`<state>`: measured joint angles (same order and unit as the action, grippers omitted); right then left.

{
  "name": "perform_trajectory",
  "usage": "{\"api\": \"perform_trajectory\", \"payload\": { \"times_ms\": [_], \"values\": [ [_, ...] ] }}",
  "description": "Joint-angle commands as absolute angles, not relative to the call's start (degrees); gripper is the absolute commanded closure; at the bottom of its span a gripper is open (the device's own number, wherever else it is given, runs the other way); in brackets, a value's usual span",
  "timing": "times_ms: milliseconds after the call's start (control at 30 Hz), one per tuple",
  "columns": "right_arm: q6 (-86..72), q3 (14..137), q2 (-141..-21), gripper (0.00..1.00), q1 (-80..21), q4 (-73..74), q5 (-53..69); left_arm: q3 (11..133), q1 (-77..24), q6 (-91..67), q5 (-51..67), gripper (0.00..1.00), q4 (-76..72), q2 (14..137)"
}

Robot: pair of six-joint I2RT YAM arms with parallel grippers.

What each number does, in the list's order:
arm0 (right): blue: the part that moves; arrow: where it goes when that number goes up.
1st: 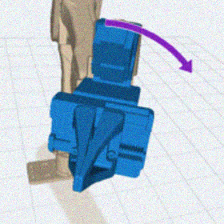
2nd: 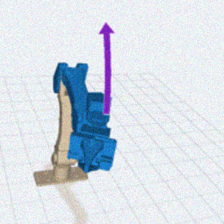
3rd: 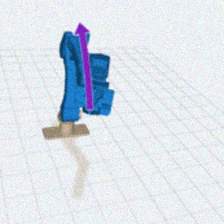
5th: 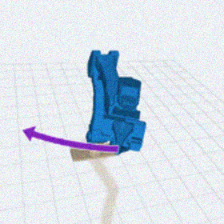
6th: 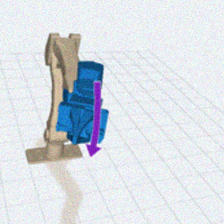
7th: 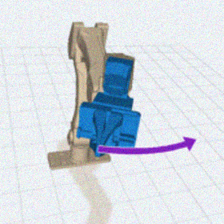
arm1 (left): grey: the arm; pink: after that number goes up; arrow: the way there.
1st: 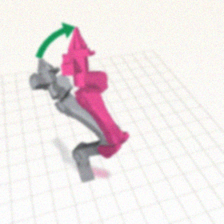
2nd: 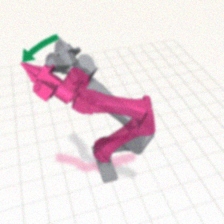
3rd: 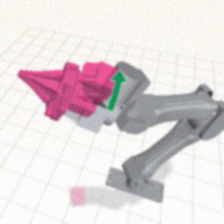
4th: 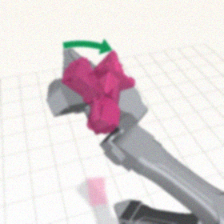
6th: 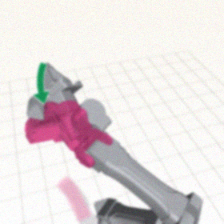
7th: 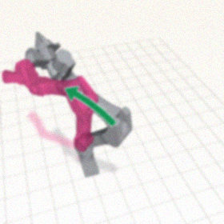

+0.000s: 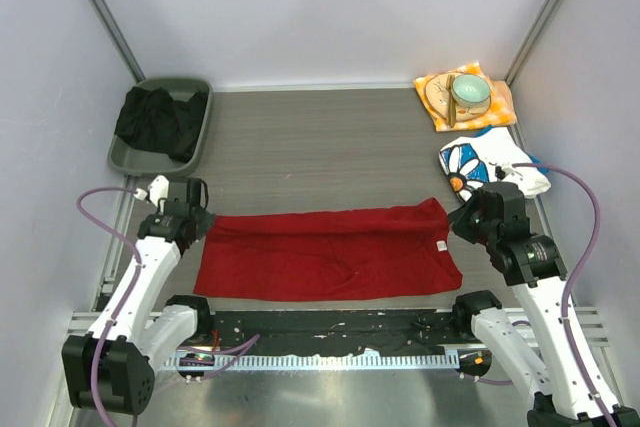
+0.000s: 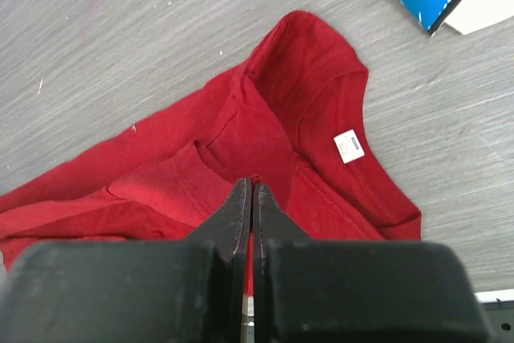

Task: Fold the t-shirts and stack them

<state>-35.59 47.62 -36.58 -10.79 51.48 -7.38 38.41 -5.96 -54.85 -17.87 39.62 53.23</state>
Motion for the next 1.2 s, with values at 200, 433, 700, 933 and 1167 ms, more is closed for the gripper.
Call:
{"api": "perform_trajectory", "payload": {
  "times_ms": [200, 433, 700, 933, 1167],
  "values": [
    [-37.97, 45.18, -33.75, 0.99, -11.16, 54.67, -0.89, 34.11, -7.73, -58.09, -16.52, 0.38, 38.76, 49.57],
    [-38.06, 44.11, -35.5, 0.34, -11.42, 52.74, 1.23, 34.54, -8.0, -57.57, -16.61, 0.16, 38.67, 49.48],
    [-34.46, 49.22, -49.54, 0.17, -11.95, 42.57, 0.44, 40.33, -8.35, -56.08, -15.47, 0.16, 37.0, 53.07],
    [-32.35, 49.66, -66.41, 0.16, -15.99, 30.69, 2.72, 48.15, -10.89, -51.86, -11.52, 0.16, 32.27, 64.57],
    [-32.17, 48.16, -77.76, 0.22, -18.28, 22.16, 0.35, 53.44, -13.71, -49.83, -8.88, 0.18, 31.56, 77.33]
  ]
}}
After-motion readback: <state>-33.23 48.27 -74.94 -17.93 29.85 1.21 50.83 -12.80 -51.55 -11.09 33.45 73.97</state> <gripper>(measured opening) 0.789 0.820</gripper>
